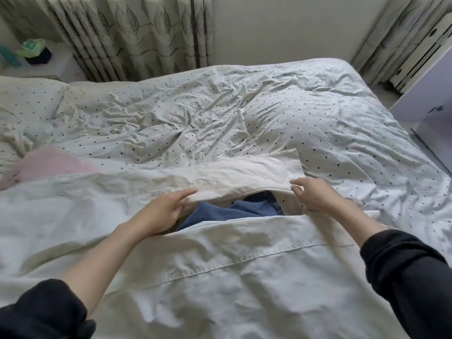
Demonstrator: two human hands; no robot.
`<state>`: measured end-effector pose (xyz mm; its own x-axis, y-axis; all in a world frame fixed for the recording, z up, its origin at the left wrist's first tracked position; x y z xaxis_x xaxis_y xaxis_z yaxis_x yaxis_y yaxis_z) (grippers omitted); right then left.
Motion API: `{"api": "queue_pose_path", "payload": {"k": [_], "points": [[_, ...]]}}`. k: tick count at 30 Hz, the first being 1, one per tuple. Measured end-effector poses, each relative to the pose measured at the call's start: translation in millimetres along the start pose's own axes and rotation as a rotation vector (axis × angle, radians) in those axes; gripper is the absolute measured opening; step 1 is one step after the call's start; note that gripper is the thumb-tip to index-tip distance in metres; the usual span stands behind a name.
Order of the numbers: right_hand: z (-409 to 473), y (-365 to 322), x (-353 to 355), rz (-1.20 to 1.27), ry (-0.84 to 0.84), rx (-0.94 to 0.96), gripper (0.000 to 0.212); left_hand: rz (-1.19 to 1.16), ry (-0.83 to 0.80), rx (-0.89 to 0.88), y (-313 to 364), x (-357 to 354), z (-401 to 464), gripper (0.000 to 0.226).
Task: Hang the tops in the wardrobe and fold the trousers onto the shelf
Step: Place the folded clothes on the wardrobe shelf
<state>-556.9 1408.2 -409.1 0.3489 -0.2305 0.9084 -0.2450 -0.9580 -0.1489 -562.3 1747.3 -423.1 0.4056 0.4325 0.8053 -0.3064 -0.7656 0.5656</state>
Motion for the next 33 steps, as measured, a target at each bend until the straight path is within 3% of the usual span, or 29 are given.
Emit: {"api": "queue_pose_path", "payload": {"k": [6, 8, 12, 15, 19, 21, 23, 29, 30, 33], "points": [[-83.5, -81.4, 3.3, 0.027, 0.112, 0.260, 0.037, -0.049, 0.339, -0.022, 12.9, 5.9, -81.7, 0.046], [-122.9, -104.6, -9.1, 0.017, 0.170, 0.364, 0.040, 0.005, 0.376, -0.012, 8.4, -1.0, -121.9, 0.049], [-197.0, -132.6, -51.6, -0.093, 0.342, 0.584, 0.043, 0.263, 0.266, -0.015, -6.3, -34.7, -200.8, 0.049], [-238.0, -133.6, -90.6, -0.245, 0.302, 0.671, 0.062, 0.346, 0.160, 0.060, -24.4, -52.3, -259.4, 0.061], [-261.3, -119.6, -126.8, -0.451, 0.197, 0.637, 0.106, 0.506, 0.040, 0.155, -42.0, -55.9, -305.6, 0.074], [-260.7, -115.3, -126.4, -0.440, 0.210, 0.576, 0.113, 0.515, 0.075, 0.218, -47.3, -49.9, -314.6, 0.075], [-257.3, -110.4, -117.8, -0.399, 0.302, 0.528, 0.102, 0.497, 0.125, 0.309, -53.3, -43.0, -318.0, 0.082], [-251.0, -112.5, -64.4, -0.335, 0.586, 0.434, 0.014, 0.530, 0.416, 0.296, -47.4, 0.3, -313.5, 0.043], [-245.6, -114.4, -50.9, -0.289, 0.599, 0.373, 0.007, 0.506, 0.472, 0.300, -47.8, 10.8, -313.6, 0.040], [-226.1, -126.8, -7.7, -0.140, 0.621, 0.199, 0.016, 0.460, 0.648, 0.355, -46.7, 52.5, -308.7, 0.033]]}}
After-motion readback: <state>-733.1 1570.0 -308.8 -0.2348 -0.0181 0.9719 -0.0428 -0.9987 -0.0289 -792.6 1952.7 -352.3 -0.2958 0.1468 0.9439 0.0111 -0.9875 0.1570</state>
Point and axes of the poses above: each hand's wrist, its own z-axis towards the middle knuckle, its own x-axis out of the back of the hand, y = z × x, the point moved 4 cm from there along z, towards the middle knuckle, and after that the axes turned 5 degrees about -x, right-handed, at the moved point
